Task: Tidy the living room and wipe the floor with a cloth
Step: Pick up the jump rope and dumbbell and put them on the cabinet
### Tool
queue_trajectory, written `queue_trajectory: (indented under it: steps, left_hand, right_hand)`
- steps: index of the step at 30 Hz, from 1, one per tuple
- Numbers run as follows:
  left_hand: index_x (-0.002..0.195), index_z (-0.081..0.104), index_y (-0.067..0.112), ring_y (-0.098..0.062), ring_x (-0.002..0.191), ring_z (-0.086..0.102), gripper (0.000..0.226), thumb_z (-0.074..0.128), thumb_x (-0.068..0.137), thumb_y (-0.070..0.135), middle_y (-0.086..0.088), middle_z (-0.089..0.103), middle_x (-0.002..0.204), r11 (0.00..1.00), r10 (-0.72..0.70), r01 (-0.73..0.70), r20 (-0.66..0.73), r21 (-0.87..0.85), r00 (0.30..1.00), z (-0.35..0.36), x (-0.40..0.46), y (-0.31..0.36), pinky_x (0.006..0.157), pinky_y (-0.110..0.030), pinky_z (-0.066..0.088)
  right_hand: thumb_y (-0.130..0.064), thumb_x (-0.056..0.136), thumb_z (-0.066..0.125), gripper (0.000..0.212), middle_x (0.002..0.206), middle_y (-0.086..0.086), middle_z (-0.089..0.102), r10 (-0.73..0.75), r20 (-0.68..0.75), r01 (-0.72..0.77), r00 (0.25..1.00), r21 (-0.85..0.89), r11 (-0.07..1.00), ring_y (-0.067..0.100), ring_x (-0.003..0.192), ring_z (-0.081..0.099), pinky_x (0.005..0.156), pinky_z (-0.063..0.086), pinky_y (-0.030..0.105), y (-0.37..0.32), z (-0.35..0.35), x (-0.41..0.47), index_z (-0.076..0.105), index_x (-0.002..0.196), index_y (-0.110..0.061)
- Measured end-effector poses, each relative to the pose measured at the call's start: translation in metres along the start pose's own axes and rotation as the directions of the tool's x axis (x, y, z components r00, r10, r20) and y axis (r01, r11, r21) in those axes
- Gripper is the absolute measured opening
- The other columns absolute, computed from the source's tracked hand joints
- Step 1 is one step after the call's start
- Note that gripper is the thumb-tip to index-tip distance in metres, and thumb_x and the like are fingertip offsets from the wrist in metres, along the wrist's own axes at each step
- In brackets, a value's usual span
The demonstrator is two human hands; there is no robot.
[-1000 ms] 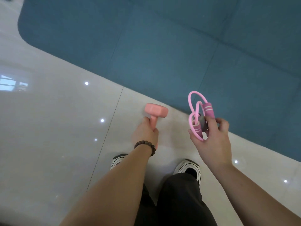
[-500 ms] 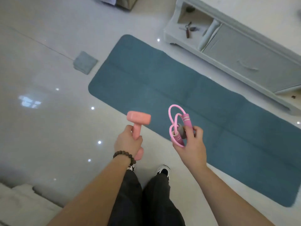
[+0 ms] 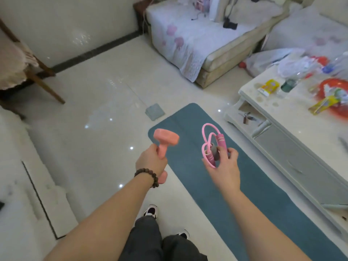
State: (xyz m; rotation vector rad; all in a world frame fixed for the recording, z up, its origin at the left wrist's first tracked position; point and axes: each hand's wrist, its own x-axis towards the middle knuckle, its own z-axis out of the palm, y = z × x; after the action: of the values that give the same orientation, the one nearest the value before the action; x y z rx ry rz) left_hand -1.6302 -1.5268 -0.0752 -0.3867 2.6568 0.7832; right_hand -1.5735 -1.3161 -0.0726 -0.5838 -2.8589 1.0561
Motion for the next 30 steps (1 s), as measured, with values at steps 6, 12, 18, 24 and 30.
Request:
queue_trajectory:
  steps: [6, 12, 18, 24, 30]
  left_hand:
    - [0.091, 0.051, 0.021, -0.015, 0.067, 0.054, 0.011, 0.055, 0.081, 0.019, 0.005, 0.056, 0.077, 0.977, -0.19, 0.176, -0.115, -0.116, 0.975, -0.048, 0.009, -0.05, 0.056, -0.028, 0.036]
    - [0.093, 0.055, 0.021, -0.021, 0.072, 0.057, 0.015, 0.059, 0.079, 0.02, 0.005, 0.057, 0.077, 0.922, -0.356, 0.301, -0.226, -0.243, 0.907, -0.104, 0.043, -0.119, 0.06, -0.029, 0.041]
    - [0.088, 0.053, 0.019, -0.022, 0.07, 0.056, 0.012, 0.059, 0.078, 0.02, 0.003, 0.057, 0.075, 0.856, -0.494, 0.395, -0.301, -0.333, 0.816, -0.175, 0.11, -0.191, 0.054, -0.028, 0.034]
    - [0.087, 0.054, 0.019, -0.02, 0.067, 0.058, 0.01, 0.058, 0.078, 0.021, 0.002, 0.059, 0.073, 0.767, -0.624, 0.462, -0.347, -0.446, 0.7, -0.261, 0.169, -0.259, 0.056, -0.028, 0.042]
    - [0.088, 0.053, 0.018, -0.025, 0.073, 0.058, 0.01, 0.058, 0.08, 0.019, 0.0, 0.059, 0.077, 0.666, -0.737, 0.531, -0.352, -0.524, 0.577, -0.329, 0.205, -0.307, 0.062, -0.031, 0.043]
  right_hand:
    - [-0.04, 0.08, 0.068, 0.058, 0.119, -0.003, 0.035, -0.172, 0.146, 0.173, 0.974, 0.01, 0.985, 0.017, 0.078, 0.056, 0.066, 0.045, 0.028, -0.061, 0.033, 0.03, 0.038, 0.131, -0.038]
    - [-0.041, 0.08, 0.068, 0.051, 0.113, -0.003, 0.035, -0.35, 0.241, 0.348, 0.905, 0.051, 0.936, 0.02, 0.081, 0.058, 0.066, 0.05, 0.033, -0.144, 0.097, 0.064, 0.041, 0.123, -0.036]
    - [-0.036, 0.079, 0.07, 0.059, 0.11, -0.004, 0.034, -0.466, 0.37, 0.472, 0.804, 0.08, 0.878, 0.021, 0.084, 0.056, 0.063, 0.042, 0.028, -0.259, 0.196, 0.105, 0.042, 0.131, -0.031]
    - [-0.037, 0.079, 0.071, 0.055, 0.116, -0.002, 0.036, -0.582, 0.446, 0.586, 0.679, 0.148, 0.797, 0.02, 0.087, 0.057, 0.073, 0.048, 0.032, -0.394, 0.287, 0.141, 0.046, 0.127, -0.028]
    - [-0.033, 0.078, 0.074, 0.067, 0.117, -0.003, 0.035, -0.677, 0.51, 0.681, 0.531, 0.219, 0.699, 0.017, 0.087, 0.056, 0.074, 0.047, 0.03, -0.499, 0.352, 0.162, 0.04, 0.136, -0.03]
